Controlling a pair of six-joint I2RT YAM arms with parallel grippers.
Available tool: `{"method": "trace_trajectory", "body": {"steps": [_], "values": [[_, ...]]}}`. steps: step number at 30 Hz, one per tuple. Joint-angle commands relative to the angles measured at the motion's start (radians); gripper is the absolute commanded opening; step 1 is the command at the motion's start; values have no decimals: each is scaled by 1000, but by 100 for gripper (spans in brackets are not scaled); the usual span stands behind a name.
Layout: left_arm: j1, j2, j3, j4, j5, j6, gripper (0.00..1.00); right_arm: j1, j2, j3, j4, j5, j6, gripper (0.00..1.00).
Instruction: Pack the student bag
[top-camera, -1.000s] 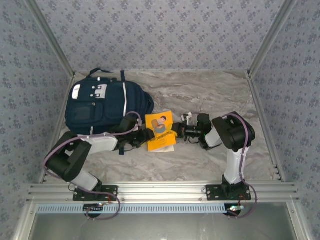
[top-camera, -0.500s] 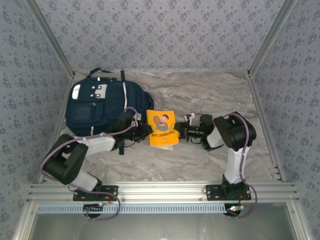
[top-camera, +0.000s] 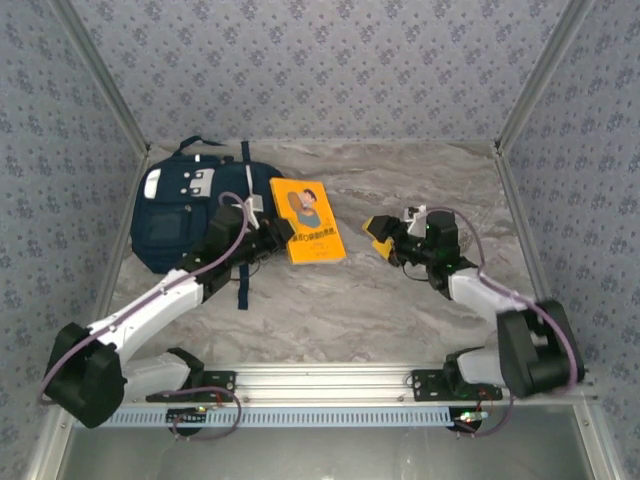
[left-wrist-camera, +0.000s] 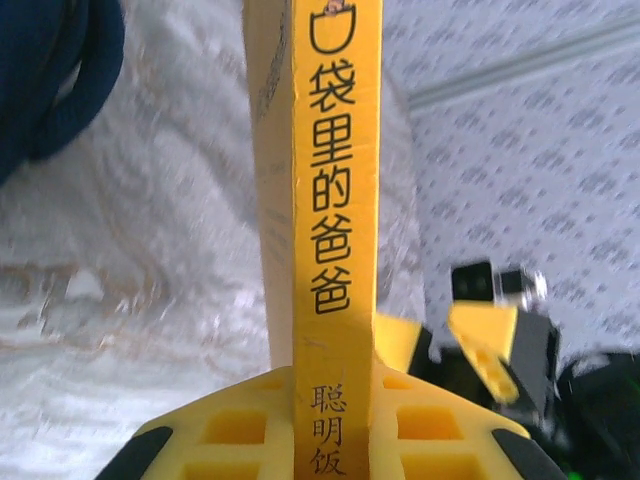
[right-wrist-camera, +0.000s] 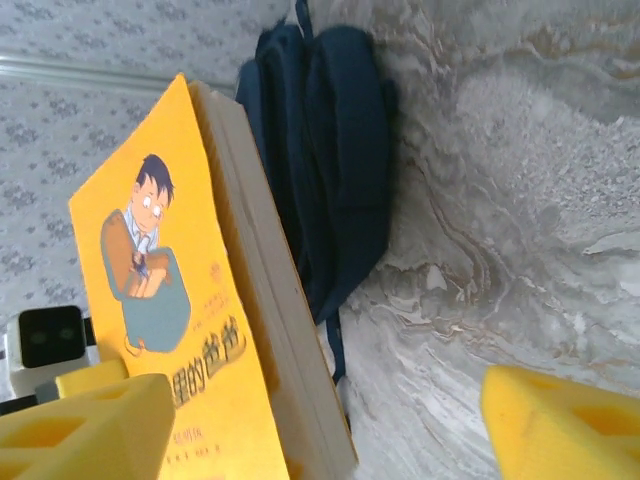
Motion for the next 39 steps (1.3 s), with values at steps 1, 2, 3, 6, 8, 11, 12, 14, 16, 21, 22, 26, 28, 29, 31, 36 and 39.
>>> {"method": "trace_trajectory", "body": {"steps": [1, 2, 3, 6, 8, 11, 12, 14, 16, 21, 22, 26, 28, 29, 31, 36, 39], "values": [[-11, -31, 63, 100, -133, 1, 0, 83, -165, 16, -256, 221, -37, 89], [-17, -22, 67, 136, -158, -23, 0, 112, -203, 4, -226, 248, 10, 89], [-24, -8, 73, 176, -175, -46, 0, 144, -234, -14, -181, 283, 61, 90], [-57, 37, 99, 263, -207, -106, 0, 246, -265, -29, -81, 391, 159, 90], [-85, 62, 119, 302, -229, -123, 0, 300, -258, -21, -32, 445, 202, 91], [-118, 91, 154, 328, -255, -128, 0, 380, -237, 1, 46, 540, 254, 92], [-126, 99, 162, 342, -263, -132, 0, 403, -225, 19, 57, 558, 255, 93], [-134, 114, 177, 362, -269, -158, 0, 435, -194, 43, 93, 582, 255, 93], [-144, 124, 180, 389, -278, -181, 0, 451, -166, 47, 138, 609, 267, 94], [-206, 126, 180, 423, -326, -204, 0, 467, -95, 33, 308, 698, 289, 92], [-216, 126, 175, 426, -332, -203, 0, 466, -78, 33, 351, 699, 289, 90], [-245, 108, 141, 439, -374, -207, 0, 439, 20, 66, 557, 696, 291, 81], [-254, 95, 119, 436, -399, -212, 0, 433, 40, 87, 573, 707, 291, 76], [-262, 90, 108, 436, -414, -214, 0, 434, 42, 94, 578, 719, 287, 73], [-278, 86, 90, 433, -438, -216, 0, 433, 36, 100, 576, 752, 279, 66], [-303, 102, 71, 425, -477, -245, 0, 434, 16, 102, 539, 796, 222, 38], [-311, 124, 80, 425, -466, -246, 0, 426, -6, 108, 466, 807, 218, 15]]}}
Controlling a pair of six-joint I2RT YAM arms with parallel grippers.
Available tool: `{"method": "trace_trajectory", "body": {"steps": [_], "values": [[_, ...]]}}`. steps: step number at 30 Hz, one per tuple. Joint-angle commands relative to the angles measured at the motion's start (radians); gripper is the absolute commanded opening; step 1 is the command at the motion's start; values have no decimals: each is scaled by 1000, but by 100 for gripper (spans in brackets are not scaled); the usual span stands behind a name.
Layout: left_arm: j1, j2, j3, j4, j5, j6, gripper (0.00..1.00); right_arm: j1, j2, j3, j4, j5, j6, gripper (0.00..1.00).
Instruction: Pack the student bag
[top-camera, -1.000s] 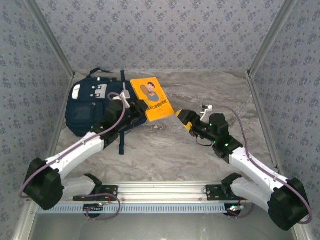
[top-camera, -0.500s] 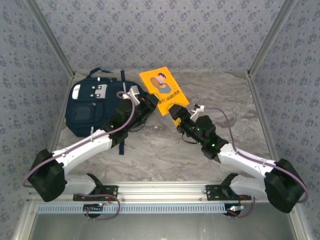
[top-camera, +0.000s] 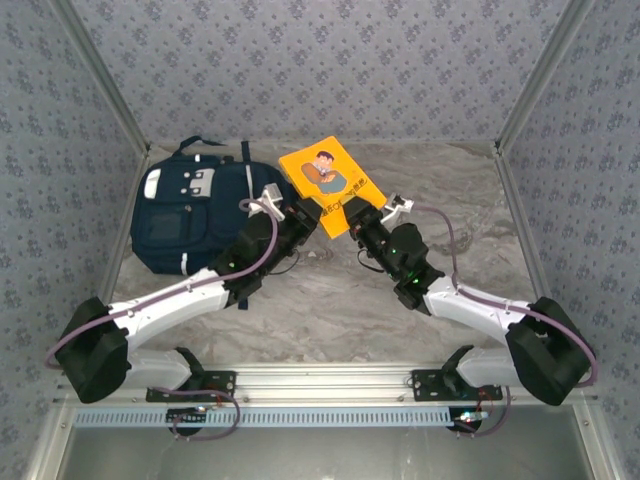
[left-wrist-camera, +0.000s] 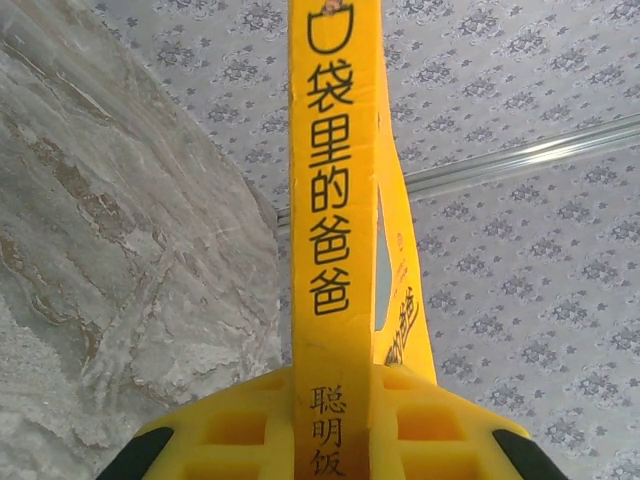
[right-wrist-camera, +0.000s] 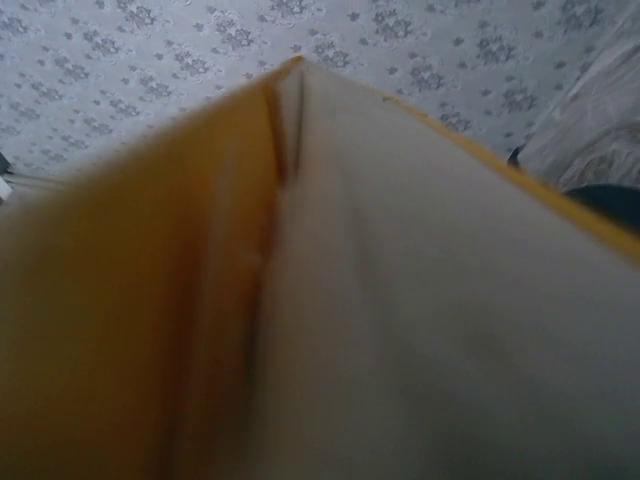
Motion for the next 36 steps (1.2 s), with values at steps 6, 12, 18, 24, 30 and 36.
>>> {"method": "trace_trajectory", "body": {"steps": [6, 12, 18, 24, 30, 36], "values": [[-8, -22, 41, -77, 7, 129, 35, -64, -187, 46, -268, 64, -128, 0], [168, -59, 155, -498, 62, 387, 60, -201, -410, -6, -674, 14, -251, 0], [391, 77, 277, -669, 216, 603, 61, -335, -568, -110, -784, -124, -300, 0], [502, 276, 451, -818, 284, 778, 59, -368, -625, -138, -854, -188, -347, 0], [536, 456, 568, -907, 237, 792, 53, -387, -632, -154, -863, -239, -350, 0], [545, 492, 571, -888, 197, 810, 52, -392, -642, -186, -857, -256, -343, 0]]}}
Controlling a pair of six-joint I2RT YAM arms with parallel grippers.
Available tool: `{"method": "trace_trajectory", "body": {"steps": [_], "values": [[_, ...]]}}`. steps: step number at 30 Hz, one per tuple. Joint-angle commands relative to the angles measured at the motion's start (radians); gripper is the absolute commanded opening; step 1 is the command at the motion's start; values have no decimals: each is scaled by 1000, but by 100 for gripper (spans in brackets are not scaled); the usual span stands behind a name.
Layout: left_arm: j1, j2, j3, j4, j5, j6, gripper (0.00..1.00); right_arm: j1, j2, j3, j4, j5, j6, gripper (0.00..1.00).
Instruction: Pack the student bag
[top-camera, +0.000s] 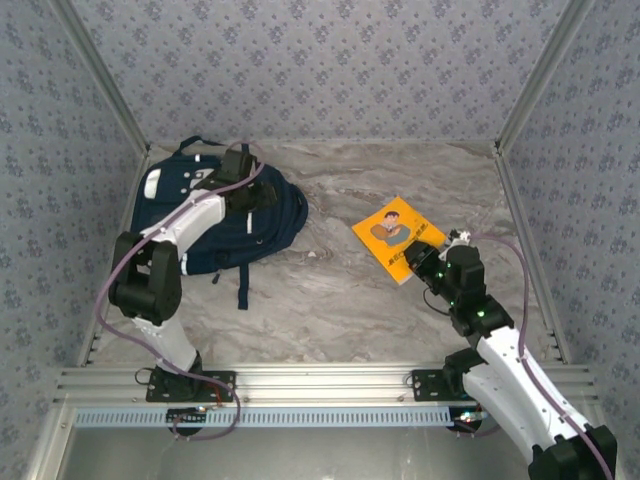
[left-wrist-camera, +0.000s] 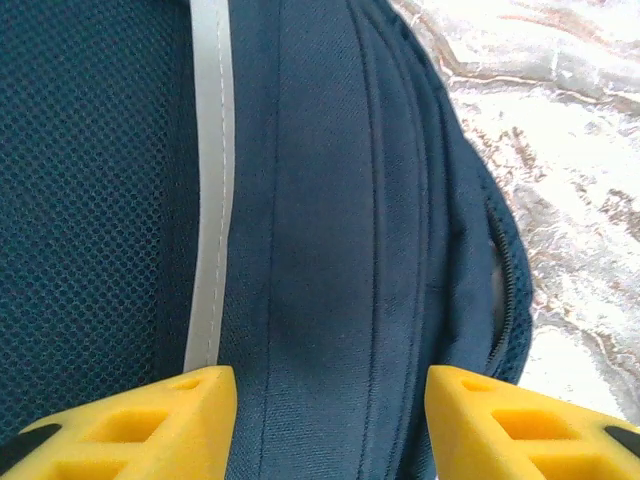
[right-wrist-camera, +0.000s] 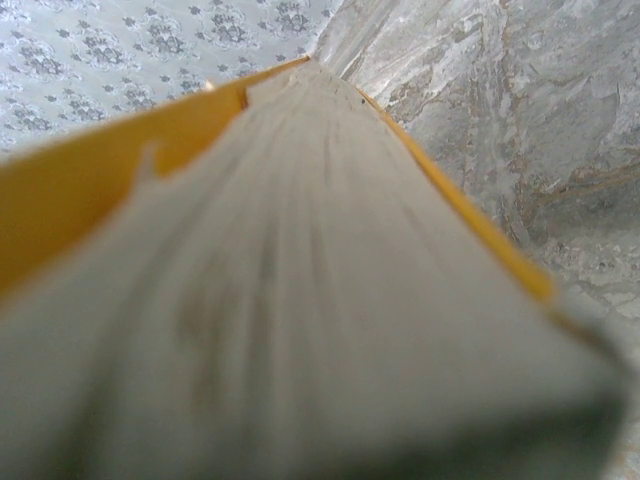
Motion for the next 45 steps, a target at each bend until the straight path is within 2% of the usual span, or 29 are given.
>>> {"method": "trace_trajectory", "body": {"steps": [1, 14, 24, 29, 32, 35, 42, 45], "values": [[12, 2, 38, -21, -34, 37, 52, -7, -22, -17, 72, -29, -11, 0], [89, -32, 8, 42, 20, 31, 54, -9, 25, -38, 127, -59, -3, 0], [92, 78, 45, 103, 188, 3, 50, -14, 58, -38, 142, -84, -2, 0], [93, 136, 82, 88, 229, -1, 40, -18, 61, -37, 144, -92, -2, 0], [91, 148, 89, 96, 252, -1, 23, -18, 64, -40, 145, -91, -2, 0], [87, 156, 111, 79, 257, 11, 0, -21, 63, -42, 147, -90, -4, 0], [-5, 140, 222, -51, 249, 104, 0, -22, 33, 16, 22, -20, -75, 0], [-58, 120, 253, -76, 303, 120, 0, -22, -2, 65, -63, 40, -125, 0]]}}
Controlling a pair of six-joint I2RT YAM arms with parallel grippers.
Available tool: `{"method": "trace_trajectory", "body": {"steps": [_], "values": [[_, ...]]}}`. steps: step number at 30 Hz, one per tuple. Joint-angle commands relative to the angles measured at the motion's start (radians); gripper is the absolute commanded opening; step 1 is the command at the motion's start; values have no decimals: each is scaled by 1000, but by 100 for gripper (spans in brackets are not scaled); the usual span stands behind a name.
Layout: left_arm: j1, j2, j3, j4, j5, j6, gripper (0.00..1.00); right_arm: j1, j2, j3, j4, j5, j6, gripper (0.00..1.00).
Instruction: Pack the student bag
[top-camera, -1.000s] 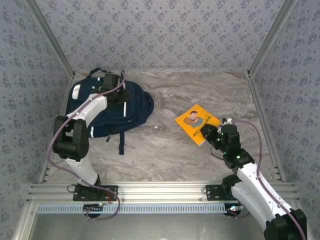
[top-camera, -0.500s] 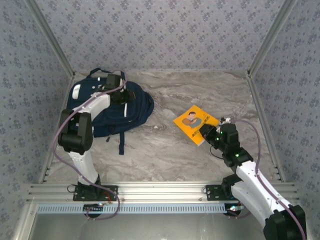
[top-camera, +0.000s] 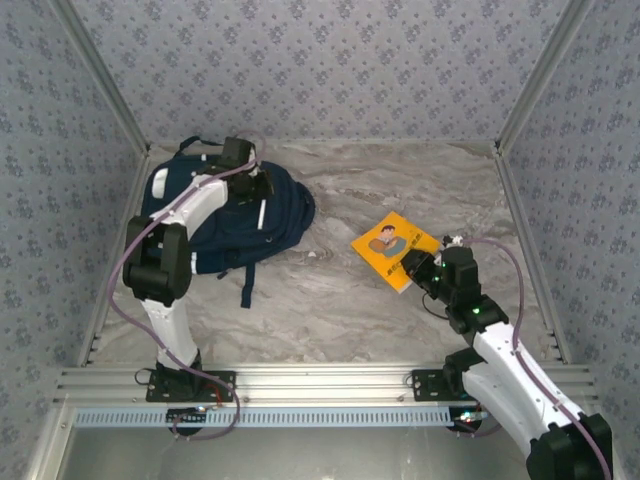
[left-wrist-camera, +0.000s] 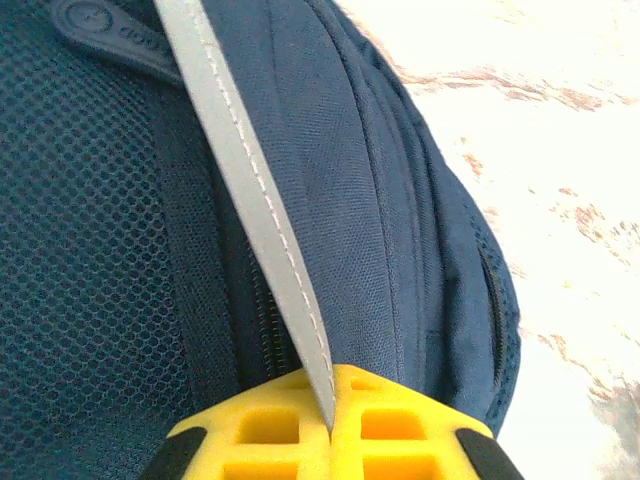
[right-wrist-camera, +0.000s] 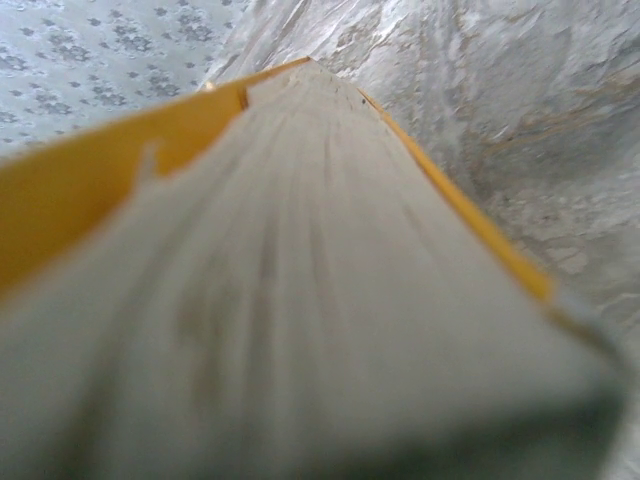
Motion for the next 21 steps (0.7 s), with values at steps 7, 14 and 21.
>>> {"method": "trace_trajectory", "body": {"steps": [7, 14, 21], "values": [[-165, -131, 109, -116, 250, 74, 0, -4, -134, 226, -218, 142, -208, 0], [-165, -308, 105, -182, 387, 102, 0, -5, -146, 345, -315, 8, -280, 0], [-124, -425, 84, -185, 534, 91, 0, 8, -132, 233, -159, -238, -160, 0]]}}
